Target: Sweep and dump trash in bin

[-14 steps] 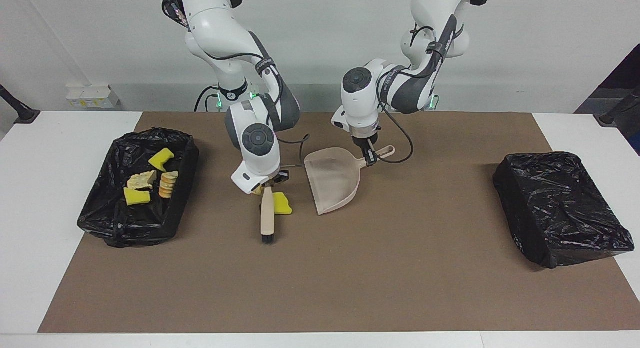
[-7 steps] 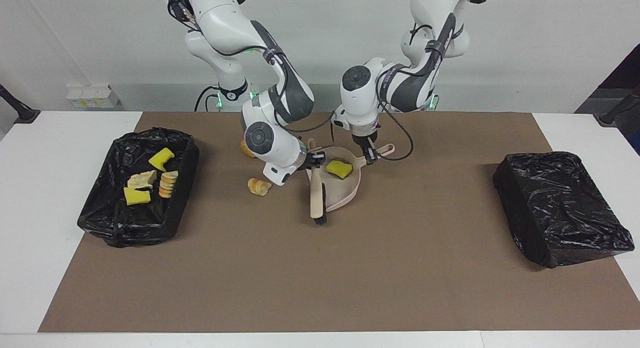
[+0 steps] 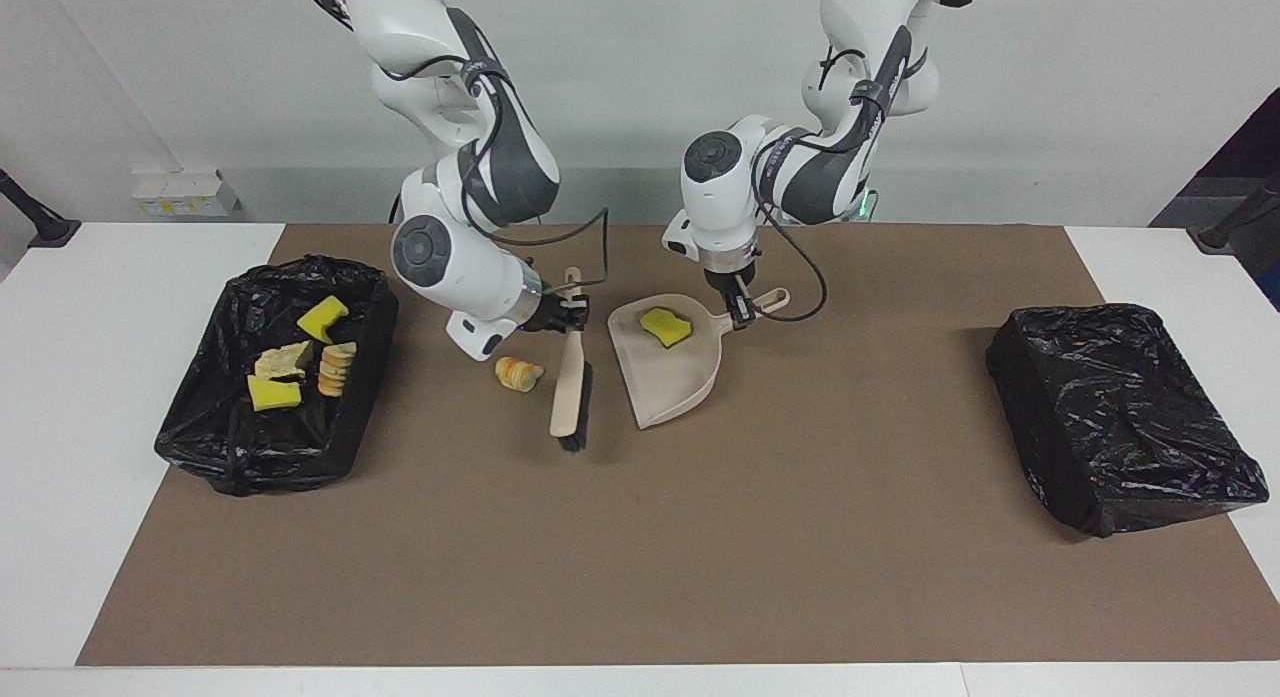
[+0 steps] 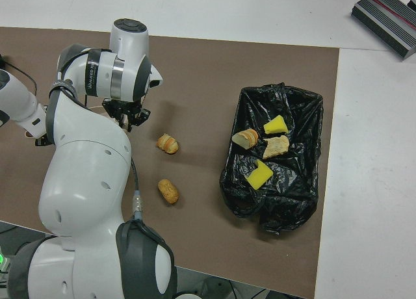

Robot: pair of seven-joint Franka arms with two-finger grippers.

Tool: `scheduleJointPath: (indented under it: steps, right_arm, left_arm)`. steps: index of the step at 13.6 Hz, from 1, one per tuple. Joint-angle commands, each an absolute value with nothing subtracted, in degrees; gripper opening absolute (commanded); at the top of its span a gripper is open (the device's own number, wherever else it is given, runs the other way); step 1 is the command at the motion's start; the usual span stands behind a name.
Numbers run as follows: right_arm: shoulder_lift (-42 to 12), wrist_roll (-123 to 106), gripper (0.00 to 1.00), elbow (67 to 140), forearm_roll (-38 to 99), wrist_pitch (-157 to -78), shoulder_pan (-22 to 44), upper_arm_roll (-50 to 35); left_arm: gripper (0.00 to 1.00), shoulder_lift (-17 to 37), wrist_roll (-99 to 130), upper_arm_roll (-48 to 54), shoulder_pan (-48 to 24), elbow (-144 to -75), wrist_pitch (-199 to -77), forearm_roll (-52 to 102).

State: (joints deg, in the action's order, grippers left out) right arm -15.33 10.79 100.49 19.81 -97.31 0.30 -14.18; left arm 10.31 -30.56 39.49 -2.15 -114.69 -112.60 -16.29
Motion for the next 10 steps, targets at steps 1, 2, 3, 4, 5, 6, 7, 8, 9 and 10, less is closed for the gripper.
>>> scheduleJointPath:
  steps: [1,2,3,4,5,6,7,8,9,10]
  right_arm:
    - [-10.9,11.3,0.00,102.9,14.1,-91.3,-3.6,-14.7]
    - [-9.3,12.3,0.00,104.8,12.0,-89.9,-4.0,-14.7]
    - [-7.2,14.5,0.00,108.2,10.7,-89.9,-4.0,-14.7]
    - [-4.4,17.1,0.00,112.7,10.4,-90.3,-3.8,-14.7]
    - [-2.2,19.0,0.00,116.2,10.4,-90.3,-3.7,-14.8]
    - [0.0,21.4,0.00,119.5,10.4,-90.3,-3.3,-14.9]
    - [2.6,25.0,0.00,123.0,10.4,-90.5,-2.8,-15.1]
    - [4.8,28.6,0.00,126.2,10.4,-91.0,-1.5,-15.2]
    - [6.7,32.1,0.00,128.6,10.4,-91.2,-0.1,-15.1]
    - [8.5,35.2,0.00,131.0,10.4,-91.2,0.3,-15.1]
  left_arm:
    - [0.00,7.8,-30.5,39.3,-2.2,-117.2,-113.7,-15.5]
    - [0.00,7.7,-30.6,39.3,-2.2,-117.2,-113.7,-15.5]
    - [0.00,7.7,-30.6,39.4,-2.2,-117.6,-113.7,-15.5]
    - [0.00,7.8,-30.3,39.6,-2.3,-117.8,-113.9,-15.5]
    - [0.00,8.4,-30.1,39.7,-2.5,-117.9,-115.0,-15.5]
    - [0.00,8.6,-30.1,39.7,-2.5,-118.3,-116.9,-15.5]
    - [0.00,8.6,-30.1,39.7,-2.6,-118.3,-117.4,-15.5]
    - [0.00,8.8,-30.1,39.7,-2.6,-118.0,-117.8,-15.5]
    - [0.00,8.9,-29.6,39.7,-2.6,-118.0,-118.6,-15.5]
    - [0.00,9.1,-28.7,39.7,-2.7,-117.9,-119.3,-15.5]
